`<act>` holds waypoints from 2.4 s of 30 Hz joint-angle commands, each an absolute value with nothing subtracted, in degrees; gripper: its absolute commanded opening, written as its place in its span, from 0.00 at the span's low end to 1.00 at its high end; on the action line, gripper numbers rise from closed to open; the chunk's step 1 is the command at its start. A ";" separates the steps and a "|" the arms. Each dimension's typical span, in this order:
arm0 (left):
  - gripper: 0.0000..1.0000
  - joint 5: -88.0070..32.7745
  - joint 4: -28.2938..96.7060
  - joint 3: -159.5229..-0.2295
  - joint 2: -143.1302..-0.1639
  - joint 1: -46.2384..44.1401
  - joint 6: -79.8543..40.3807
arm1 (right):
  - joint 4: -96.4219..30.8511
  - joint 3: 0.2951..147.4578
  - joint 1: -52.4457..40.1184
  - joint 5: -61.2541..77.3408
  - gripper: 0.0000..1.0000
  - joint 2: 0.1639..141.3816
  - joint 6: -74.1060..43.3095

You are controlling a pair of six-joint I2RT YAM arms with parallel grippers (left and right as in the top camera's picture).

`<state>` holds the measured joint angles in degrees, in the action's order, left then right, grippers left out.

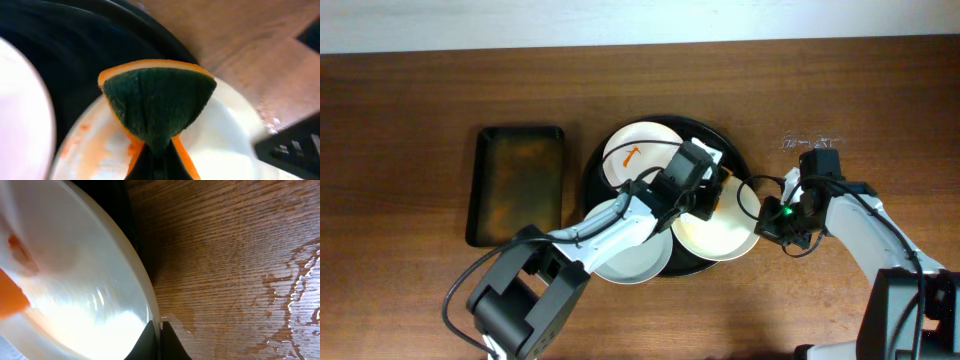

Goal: Clean dirty plates on tray and stack at the side
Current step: 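Scrub the right plate with the sponge in the left gripper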

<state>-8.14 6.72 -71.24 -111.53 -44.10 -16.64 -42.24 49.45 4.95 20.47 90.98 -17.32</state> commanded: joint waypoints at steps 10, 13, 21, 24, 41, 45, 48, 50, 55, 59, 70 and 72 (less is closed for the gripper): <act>0.00 1.15 8.16 -71.29 -117.27 -44.40 -4.91 | -42.89 48.93 4.91 19.27 0.04 91.33 -16.80; 0.01 8.03 5.89 -71.29 -117.27 -43.79 -4.19 | -42.89 48.93 4.91 19.27 0.04 91.33 -16.80; 0.01 9.76 1.10 -72.31 -116.90 -42.46 -4.23 | -42.89 48.93 4.91 19.25 0.04 91.33 -16.80; 0.01 15.44 1.76 -72.44 -114.63 -42.46 -4.23 | -42.89 48.93 4.91 19.25 0.04 91.33 -16.82; 0.01 -7.46 -0.49 -72.16 -116.88 -44.21 -9.15 | -43.18 48.93 4.91 19.27 0.04 91.33 -16.80; 0.00 2.00 -0.89 -72.16 -119.26 -42.81 -9.13 | -43.27 48.93 4.91 19.27 0.04 91.33 -16.82; 0.00 1.93 0.64 -72.18 -119.24 -38.00 -9.13 | -43.27 48.93 4.91 19.27 0.04 91.33 -16.80; 0.00 1.93 1.91 -72.18 -118.37 -36.77 -9.10 | -43.27 48.93 4.91 19.25 0.04 91.33 -16.80; 0.00 1.93 10.74 -72.18 -107.70 -36.67 -8.05 | -43.16 48.93 4.91 19.27 0.04 91.33 -16.80; 0.01 -11.16 15.18 -72.16 -104.22 -37.10 -9.04 | -43.13 48.93 4.91 19.25 0.04 91.33 -16.82; 0.00 -15.27 10.02 -72.14 -114.17 -51.00 -15.44 | -43.11 48.93 4.91 19.27 0.04 91.33 -16.82; 0.01 -10.02 9.98 -72.14 -116.29 -50.83 -15.40 | -43.11 48.93 4.91 19.27 0.04 91.33 -16.82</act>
<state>-14.39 9.78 -71.90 -113.82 -50.83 -14.66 -43.09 49.34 4.93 20.18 90.98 -17.34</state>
